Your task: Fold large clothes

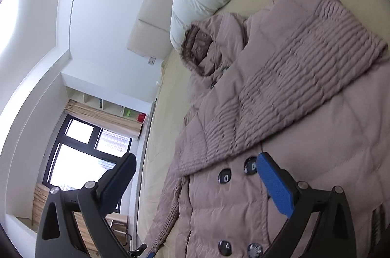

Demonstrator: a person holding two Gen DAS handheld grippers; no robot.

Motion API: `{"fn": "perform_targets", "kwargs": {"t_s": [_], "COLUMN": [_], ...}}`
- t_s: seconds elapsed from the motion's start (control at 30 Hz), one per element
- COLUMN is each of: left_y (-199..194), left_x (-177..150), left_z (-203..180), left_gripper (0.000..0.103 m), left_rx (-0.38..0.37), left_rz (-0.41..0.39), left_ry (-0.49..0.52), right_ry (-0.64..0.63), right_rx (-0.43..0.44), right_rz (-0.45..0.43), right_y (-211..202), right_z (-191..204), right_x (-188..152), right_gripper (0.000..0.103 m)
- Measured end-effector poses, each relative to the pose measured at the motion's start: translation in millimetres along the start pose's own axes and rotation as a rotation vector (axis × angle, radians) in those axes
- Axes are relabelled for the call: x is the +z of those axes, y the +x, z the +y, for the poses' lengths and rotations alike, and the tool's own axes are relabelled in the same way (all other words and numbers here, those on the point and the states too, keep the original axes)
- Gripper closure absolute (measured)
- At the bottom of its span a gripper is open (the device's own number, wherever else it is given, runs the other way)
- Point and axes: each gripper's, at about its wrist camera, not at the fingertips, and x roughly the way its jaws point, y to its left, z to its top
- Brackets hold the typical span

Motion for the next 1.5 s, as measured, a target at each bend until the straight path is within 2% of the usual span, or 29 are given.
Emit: {"fn": "perform_targets", "kwargs": {"t_s": [0.1, 0.17, 0.33, 0.43, 0.53, 0.67, 0.7, 0.8, 0.87, 0.93, 1.03, 1.1, 1.2, 1.3, 1.37, 1.43, 1.5], "left_y": [-14.8, -20.7, -14.5, -8.5, -2.8, -1.2, -1.1, -1.9, -1.7, -3.6, -8.4, -13.5, -19.8, -17.3, -10.4, -2.5, 12.0], "left_x": [-1.3, -2.1, -8.3, -5.5, 0.6, 7.0, 9.1, 19.9, 37.0, 49.4, 69.0, 76.2, 69.3, 32.2, -6.6, -54.8, -96.5], "left_z": [18.7, 26.0, 47.8, 55.7, 71.8, 83.9, 86.9, 95.1, 103.6, 100.8, 74.4, 40.9, -34.1, -117.8, -166.4, -204.0, -228.5], "left_gripper": [0.036, 0.036, 0.036, 0.036, 0.036, 0.036, 0.038, 0.051, 0.071, 0.078, 0.082, 0.084, 0.085, 0.085, 0.086, 0.087, 0.087], "left_rx": [-0.05, -0.055, -0.105, -0.129, -0.162, -0.165, -0.164, -0.151, -0.13, -0.102, -0.043, -0.034, -0.045, -0.082, -0.124, -0.162, -0.196], "left_rz": [-0.019, -0.035, -0.032, -0.063, -0.085, -0.112, -0.117, -0.136, -0.147, -0.174, -0.222, -0.242, -0.265, -0.269, -0.255, -0.233, -0.197], "left_ry": [-0.101, -0.111, -0.209, -0.238, -0.326, -0.352, -0.368, -0.378, -0.365, -0.306, -0.144, -0.011, 0.254, 0.549, 0.741, 0.9, 1.013], "right_ry": [0.014, 0.016, 0.037, 0.041, 0.048, 0.044, 0.044, 0.039, 0.036, 0.035, 0.033, 0.027, 0.018, 0.017, 0.02, 0.025, 0.033], "right_rx": [-0.001, 0.005, 0.001, 0.006, 0.009, 0.011, 0.01, 0.01, 0.01, 0.007, -0.007, -0.019, -0.034, -0.044, -0.048, -0.054, -0.061], "right_rz": [0.029, 0.025, 0.019, 0.01, 0.016, 0.007, 0.006, 0.003, -0.002, -0.006, -0.019, -0.027, -0.05, -0.069, -0.079, -0.082, -0.076], "right_y": [3.7, 0.8, -0.6, -1.8, -3.4, -5.4, -5.7, -5.7, -7.9, -11.0, -18.1, -24.4, -35.1, -44.7, -49.1, -51.1, -50.4], "right_z": [2.0, 3.2, 1.0, 0.7, -1.1, 0.3, 0.2, 0.3, 0.0, -1.8, -6.7, -9.2, -12.2, -15.7, -18.4, -22.1, -25.9], "right_x": [-13.6, -17.9, -19.5, -21.6, -23.5, -25.0, -25.1, -24.9, -23.5, -22.1, -18.9, -16.4, -12.3, -6.7, -3.6, -1.3, -0.3], "right_gripper": [0.001, 0.001, 0.001, 0.001, 0.001, 0.002, 0.002, 0.002, 0.004, 0.006, 0.009, 0.01, 0.01, 0.01, 0.01, 0.01, 0.01]}}
